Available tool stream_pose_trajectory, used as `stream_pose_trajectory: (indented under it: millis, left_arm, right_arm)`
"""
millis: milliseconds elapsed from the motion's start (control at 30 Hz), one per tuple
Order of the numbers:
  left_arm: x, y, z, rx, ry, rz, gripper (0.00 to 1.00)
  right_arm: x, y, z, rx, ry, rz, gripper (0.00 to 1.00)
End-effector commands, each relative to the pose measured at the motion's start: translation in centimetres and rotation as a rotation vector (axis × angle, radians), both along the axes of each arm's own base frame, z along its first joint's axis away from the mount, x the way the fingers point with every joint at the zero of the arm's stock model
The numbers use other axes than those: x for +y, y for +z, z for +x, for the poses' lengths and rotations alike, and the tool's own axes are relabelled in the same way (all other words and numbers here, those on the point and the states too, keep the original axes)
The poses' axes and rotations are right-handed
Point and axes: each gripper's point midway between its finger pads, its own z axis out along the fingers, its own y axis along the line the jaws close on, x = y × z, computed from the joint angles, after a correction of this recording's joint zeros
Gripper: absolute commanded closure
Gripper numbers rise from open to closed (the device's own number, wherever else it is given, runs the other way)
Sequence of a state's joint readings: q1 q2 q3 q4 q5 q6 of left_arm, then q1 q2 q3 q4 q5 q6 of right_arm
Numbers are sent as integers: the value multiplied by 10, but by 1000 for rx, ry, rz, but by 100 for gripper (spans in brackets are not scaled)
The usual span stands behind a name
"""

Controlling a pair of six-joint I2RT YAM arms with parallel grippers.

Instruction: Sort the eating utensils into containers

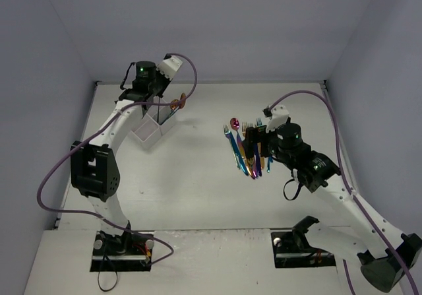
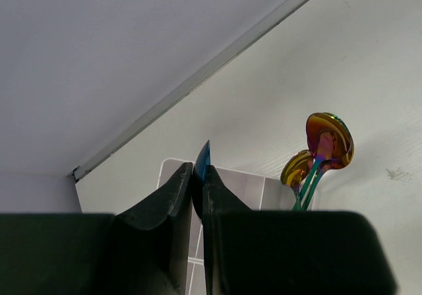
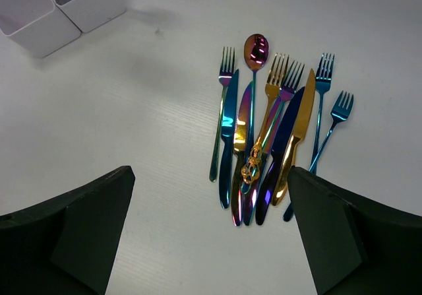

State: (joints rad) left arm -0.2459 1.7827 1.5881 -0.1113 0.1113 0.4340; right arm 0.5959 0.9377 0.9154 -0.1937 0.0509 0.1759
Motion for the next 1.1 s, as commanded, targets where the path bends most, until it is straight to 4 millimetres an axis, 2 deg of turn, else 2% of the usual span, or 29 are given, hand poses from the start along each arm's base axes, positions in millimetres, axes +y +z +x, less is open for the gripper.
stream_pose_trajectory:
  millis: [0, 33, 200, 267, 367, 667, 767, 900, 1067]
  left_arm:
    - [-14, 60, 14, -194, -66, -34, 100]
    - [-17, 49, 14, -179, -78, -40, 100]
    - [-24, 21, 11, -121, -110, -61, 100]
    - [-27, 12, 11, -98, -118, -69, 97]
    - [-31, 3, 8, -64, -135, -77, 89]
    - [-37, -20, 4, 0, -156, -105, 80]
    - [-35, -18, 4, -6, -139, -116, 72]
    - [-31, 12, 1, -59, -98, -172, 56]
    - [-19, 59, -19, -123, 12, -305, 38]
  right_arm:
    - [-1, 7, 4, -37, 6, -1, 0]
    - [-1, 7, 5, -36, 6, -7, 0]
    - [-2, 0, 7, -20, -1, -20, 0]
    - [-2, -3, 7, -12, -1, -22, 0]
    - [-2, -7, 8, -2, -8, -28, 0]
    - [0, -17, 12, 29, -15, -39, 0]
    - [1, -20, 14, 40, -19, -43, 0]
    - [6, -25, 21, 64, -23, -55, 0]
    - [14, -46, 34, 132, -35, -83, 5]
